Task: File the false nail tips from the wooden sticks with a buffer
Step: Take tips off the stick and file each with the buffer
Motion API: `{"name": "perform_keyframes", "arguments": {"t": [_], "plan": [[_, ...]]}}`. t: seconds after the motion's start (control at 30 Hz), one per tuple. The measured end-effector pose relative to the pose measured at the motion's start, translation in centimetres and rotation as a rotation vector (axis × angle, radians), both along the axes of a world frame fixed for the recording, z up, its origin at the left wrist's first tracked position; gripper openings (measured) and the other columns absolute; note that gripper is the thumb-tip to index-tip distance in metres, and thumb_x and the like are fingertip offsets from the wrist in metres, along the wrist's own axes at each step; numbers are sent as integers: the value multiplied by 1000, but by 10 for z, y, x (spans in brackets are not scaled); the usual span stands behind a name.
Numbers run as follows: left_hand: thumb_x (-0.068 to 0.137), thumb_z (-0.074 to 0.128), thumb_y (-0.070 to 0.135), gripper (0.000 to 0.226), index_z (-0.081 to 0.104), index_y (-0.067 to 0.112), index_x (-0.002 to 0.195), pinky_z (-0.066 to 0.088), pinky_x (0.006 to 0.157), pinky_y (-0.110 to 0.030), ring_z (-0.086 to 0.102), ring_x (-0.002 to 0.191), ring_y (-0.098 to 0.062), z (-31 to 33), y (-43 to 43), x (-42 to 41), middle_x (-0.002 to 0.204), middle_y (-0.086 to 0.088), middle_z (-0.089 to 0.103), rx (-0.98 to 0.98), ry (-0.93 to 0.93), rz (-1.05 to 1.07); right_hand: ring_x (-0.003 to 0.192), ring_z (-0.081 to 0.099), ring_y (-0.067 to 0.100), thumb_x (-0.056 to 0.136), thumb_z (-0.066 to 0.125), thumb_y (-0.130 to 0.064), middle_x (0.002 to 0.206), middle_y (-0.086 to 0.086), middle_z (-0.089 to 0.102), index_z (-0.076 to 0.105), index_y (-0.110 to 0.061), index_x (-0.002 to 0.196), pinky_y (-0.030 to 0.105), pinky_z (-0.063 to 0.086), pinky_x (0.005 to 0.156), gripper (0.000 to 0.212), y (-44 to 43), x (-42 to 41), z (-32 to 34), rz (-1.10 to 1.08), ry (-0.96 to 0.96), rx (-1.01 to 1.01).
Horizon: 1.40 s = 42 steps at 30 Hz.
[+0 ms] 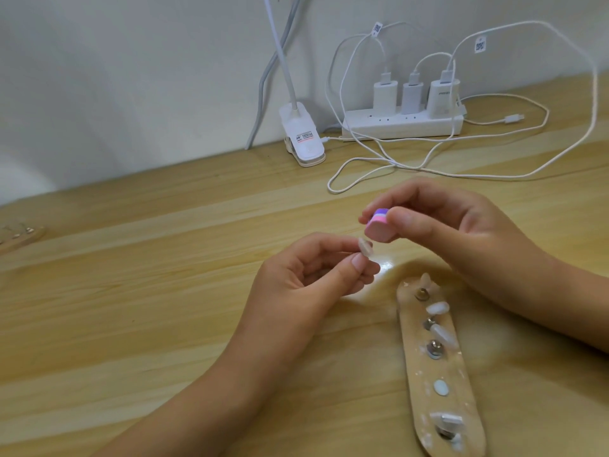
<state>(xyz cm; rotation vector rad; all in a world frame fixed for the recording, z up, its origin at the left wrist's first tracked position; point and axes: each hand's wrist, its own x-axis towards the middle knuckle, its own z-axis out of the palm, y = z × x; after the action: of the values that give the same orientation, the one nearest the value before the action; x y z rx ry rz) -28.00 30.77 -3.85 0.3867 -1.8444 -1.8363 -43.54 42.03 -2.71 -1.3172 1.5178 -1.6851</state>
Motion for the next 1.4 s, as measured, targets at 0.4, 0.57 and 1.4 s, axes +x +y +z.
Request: {"name": "perform_keyframes", "arguments": {"t": [0.4, 0.57, 1.4], "plan": [[75, 70, 21, 16, 62, 10, 83, 56, 69, -21, 73, 75, -17, 0, 2, -1, 79, -11, 76, -7, -4, 27, 85, 66, 9, 88, 60, -30, 87, 7, 70, 70, -16, 102, 16, 51, 78, 22, 0, 2, -4, 51, 40, -9], [75, 71, 20, 15, 63, 10, 82, 54, 67, -18, 74, 76, -17, -1, 2, 0, 79, -10, 76, -10, -11, 28, 87, 69, 11, 83, 73, -38, 90, 5, 73, 71, -20, 98, 21, 54, 78, 24, 0, 0, -6, 42, 23, 7], [77, 70, 20, 15, 62, 10, 85, 56, 70, -20, 74, 79, -18, -1, 3, 1, 81, -9, 76, -19, -2, 19, 90, 69, 11, 79, 68, -33, 97, -4, 74, 70, -15, 93, 19, 54, 80, 23, 1, 2, -6, 45, 51, -65]]}}
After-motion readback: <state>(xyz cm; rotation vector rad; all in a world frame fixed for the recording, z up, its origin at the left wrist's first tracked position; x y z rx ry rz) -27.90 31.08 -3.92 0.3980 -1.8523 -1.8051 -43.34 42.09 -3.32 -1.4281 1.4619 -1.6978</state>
